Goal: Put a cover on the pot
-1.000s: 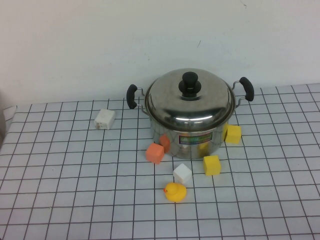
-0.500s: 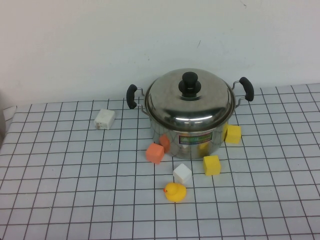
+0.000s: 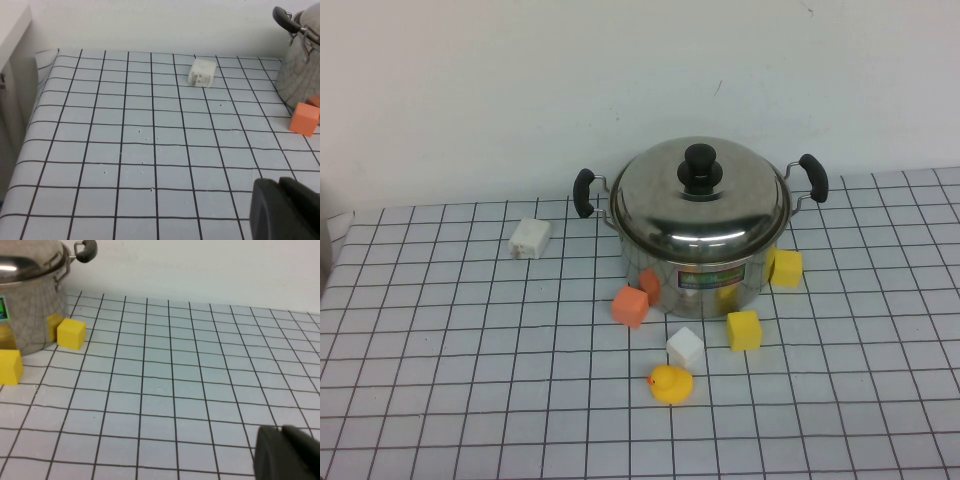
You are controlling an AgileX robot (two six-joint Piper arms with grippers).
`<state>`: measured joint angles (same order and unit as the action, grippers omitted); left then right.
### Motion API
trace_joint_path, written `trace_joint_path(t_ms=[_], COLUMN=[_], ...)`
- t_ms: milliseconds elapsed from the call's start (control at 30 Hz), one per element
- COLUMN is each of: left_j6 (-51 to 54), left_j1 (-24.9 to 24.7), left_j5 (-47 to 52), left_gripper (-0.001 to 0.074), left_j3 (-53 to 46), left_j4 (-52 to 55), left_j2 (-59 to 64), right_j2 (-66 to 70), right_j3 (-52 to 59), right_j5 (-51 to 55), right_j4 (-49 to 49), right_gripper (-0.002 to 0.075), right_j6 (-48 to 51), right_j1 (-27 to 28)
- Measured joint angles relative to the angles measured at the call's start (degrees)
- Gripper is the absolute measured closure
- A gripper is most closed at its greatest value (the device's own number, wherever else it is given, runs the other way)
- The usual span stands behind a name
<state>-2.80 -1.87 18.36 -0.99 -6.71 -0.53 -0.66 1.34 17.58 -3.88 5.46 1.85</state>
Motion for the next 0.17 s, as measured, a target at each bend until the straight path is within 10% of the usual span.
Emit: trace_joint_path(t_ms=[167], left_j6=[0.0], left_j1=[0.0], left_j5=[0.0], left_gripper=[0.0736], left_j3=[0.0], left_j4=[0.0], left_j2=[0.0], right_j2=[0.0], right_j3=[0.0], right_j5=[0.0], right_j4=[0.0], right_gripper=[0.0717], right_j6=[0.0], right_j1=[0.0])
